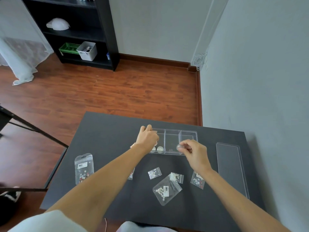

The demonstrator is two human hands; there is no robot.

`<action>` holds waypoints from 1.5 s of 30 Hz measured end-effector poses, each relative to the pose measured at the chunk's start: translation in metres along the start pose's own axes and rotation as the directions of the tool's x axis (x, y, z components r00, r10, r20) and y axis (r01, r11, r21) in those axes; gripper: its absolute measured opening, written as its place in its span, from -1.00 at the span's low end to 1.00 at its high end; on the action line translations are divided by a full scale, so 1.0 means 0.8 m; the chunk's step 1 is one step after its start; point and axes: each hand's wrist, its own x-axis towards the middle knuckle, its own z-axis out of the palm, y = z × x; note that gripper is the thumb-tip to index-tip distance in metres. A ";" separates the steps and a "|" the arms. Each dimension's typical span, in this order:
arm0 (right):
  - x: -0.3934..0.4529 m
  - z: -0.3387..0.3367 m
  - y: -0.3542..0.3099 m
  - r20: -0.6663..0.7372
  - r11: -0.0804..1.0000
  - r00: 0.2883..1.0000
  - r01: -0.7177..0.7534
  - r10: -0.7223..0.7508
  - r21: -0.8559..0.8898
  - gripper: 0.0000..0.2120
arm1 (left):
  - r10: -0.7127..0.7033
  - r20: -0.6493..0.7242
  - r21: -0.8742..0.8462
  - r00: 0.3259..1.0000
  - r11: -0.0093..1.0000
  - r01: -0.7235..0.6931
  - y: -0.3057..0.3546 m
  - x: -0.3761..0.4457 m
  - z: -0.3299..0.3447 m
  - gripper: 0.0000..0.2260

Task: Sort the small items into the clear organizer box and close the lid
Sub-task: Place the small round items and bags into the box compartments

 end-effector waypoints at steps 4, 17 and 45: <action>0.003 0.000 0.003 0.021 1.000 1.000 0.013 -0.013 0.014 -0.92 | 0.045 -0.006 0.107 0.999 0.993 -0.044 0.002 0.002 -0.002 -0.73; 0.015 0.006 -0.005 0.076 0.999 0.997 0.032 -0.032 0.005 -0.90 | 0.041 -0.161 -0.077 0.986 0.996 -0.054 -0.007 -0.013 0.013 -0.64; 0.095 0.104 -0.059 0.369 0.562 0.928 0.278 0.053 -0.779 -0.87 | -0.030 0.025 -0.298 0.999 0.954 0.036 -0.039 -0.035 0.021 -0.27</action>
